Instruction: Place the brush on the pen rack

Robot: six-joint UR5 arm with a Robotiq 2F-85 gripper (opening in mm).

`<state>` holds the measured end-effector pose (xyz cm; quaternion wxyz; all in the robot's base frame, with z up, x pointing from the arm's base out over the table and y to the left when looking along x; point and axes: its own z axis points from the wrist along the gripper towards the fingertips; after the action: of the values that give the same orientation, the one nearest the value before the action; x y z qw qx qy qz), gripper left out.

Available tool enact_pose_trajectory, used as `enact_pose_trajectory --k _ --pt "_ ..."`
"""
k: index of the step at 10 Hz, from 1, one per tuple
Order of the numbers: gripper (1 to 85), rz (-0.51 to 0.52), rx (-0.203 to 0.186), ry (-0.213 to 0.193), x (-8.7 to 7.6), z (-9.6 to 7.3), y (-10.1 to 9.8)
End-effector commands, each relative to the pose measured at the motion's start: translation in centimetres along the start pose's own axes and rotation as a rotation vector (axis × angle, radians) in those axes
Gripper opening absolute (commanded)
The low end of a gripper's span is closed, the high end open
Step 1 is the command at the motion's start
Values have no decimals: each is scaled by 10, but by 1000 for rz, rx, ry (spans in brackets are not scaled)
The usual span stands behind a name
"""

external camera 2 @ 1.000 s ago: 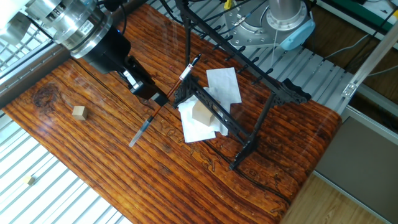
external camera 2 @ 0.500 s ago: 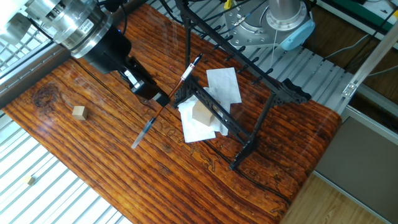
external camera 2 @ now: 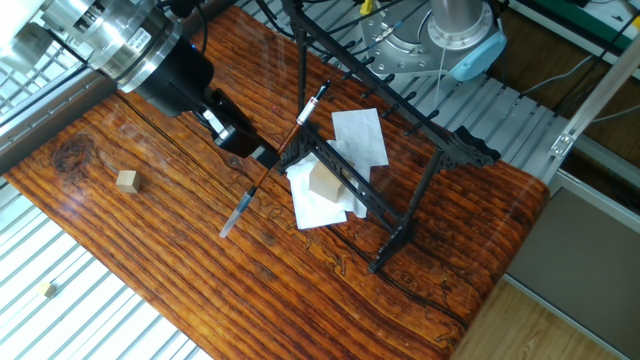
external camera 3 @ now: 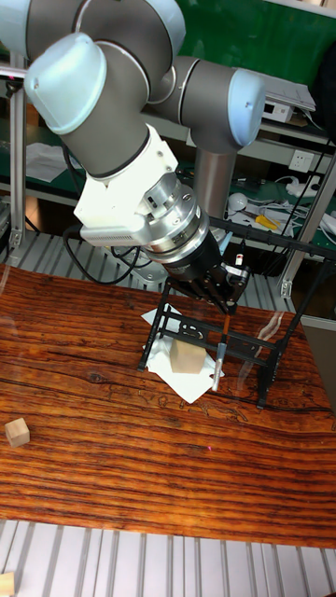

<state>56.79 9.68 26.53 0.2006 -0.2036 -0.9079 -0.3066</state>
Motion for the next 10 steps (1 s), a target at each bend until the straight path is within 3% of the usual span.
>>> enact_pose_trajectory --k 1,2,4,7,10 --pt "10 -21 -27 12 4 -2 7" --pt "10 -16 -37 5 2 -2 10" --pt "10 -26 -7 -17 -4 -1 2" --pt "10 -21 -11 -17 -2 -2 3" --pt "10 -8 8 -45 -4 -2 5"
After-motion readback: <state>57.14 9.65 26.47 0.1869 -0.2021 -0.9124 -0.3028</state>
